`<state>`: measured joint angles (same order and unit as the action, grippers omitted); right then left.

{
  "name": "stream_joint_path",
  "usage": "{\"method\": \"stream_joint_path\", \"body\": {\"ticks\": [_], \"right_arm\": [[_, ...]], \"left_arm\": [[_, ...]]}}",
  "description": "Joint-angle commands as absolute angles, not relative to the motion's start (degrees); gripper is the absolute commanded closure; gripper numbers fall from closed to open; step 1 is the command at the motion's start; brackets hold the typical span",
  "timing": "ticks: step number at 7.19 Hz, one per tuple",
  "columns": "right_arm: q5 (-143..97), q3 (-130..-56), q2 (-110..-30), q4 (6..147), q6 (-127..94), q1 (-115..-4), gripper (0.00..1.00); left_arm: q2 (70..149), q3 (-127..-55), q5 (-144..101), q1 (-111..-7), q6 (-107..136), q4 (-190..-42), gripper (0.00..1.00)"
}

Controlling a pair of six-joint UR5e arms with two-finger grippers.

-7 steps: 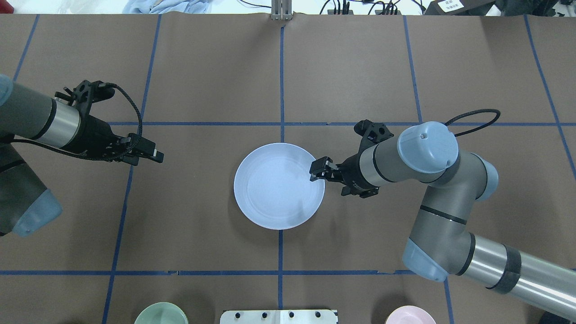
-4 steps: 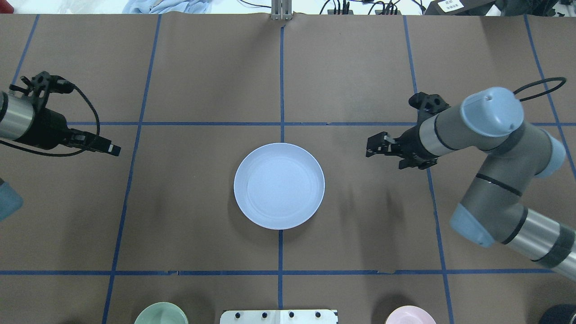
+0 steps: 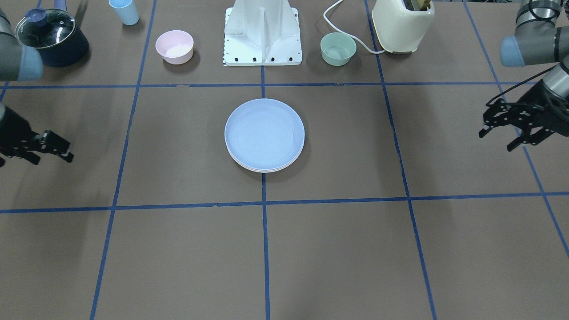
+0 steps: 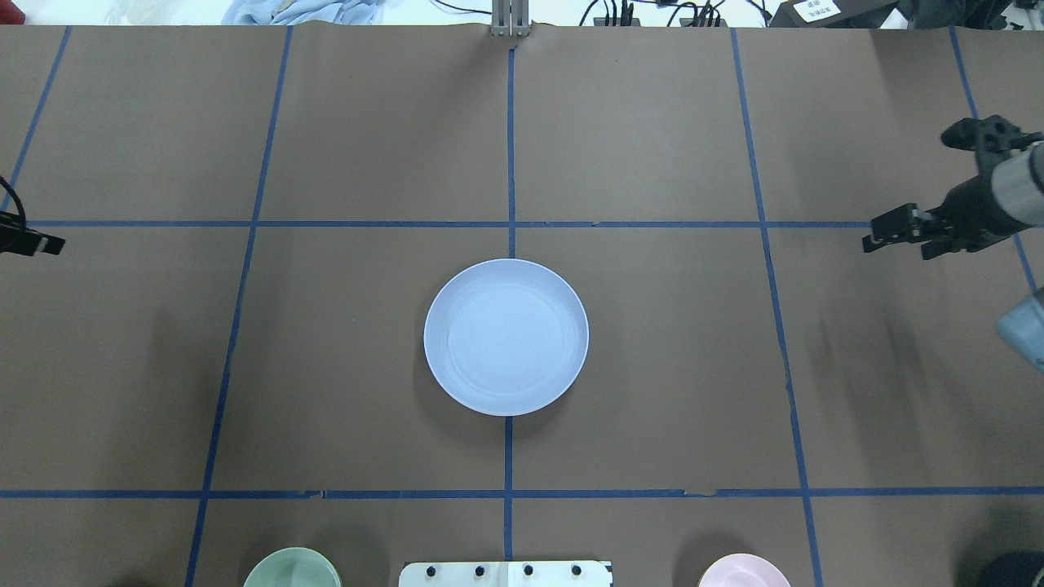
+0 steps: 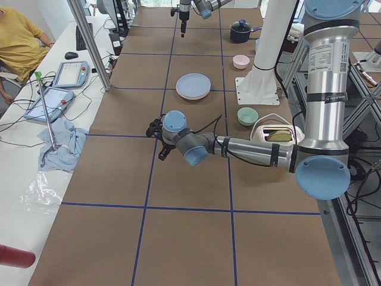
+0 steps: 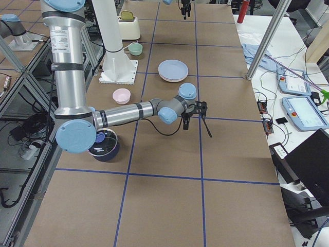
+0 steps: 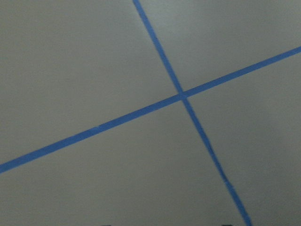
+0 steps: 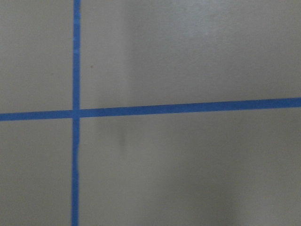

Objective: Stack three plates with pink and blue

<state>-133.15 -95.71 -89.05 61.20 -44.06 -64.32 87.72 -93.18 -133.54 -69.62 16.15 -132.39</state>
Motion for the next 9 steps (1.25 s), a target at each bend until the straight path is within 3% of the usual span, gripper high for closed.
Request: {"method": "stream_joint_path", "body": {"ticks": [1,3,9], "right_arm": [[-137.28,-94.83,-92.02,72.96,-19.01,-77.47,0.00],[-135.89,-94.22,-91.50,85.82,-1.73,-82.69,0.00],[-137.20,-96.68,-91.41,88.33,-1.23,-86.13,0.00]], "left_arm": [[88.15,-84.58,-136.03,-79.32,4.60,-132.36,0.00],[88.24,-83.06,-137.37,-83.66,0.18,-128.35,0.00],[88.42,-84.28,-139.40,-86.13,0.35,-125.60,0.00]]}}
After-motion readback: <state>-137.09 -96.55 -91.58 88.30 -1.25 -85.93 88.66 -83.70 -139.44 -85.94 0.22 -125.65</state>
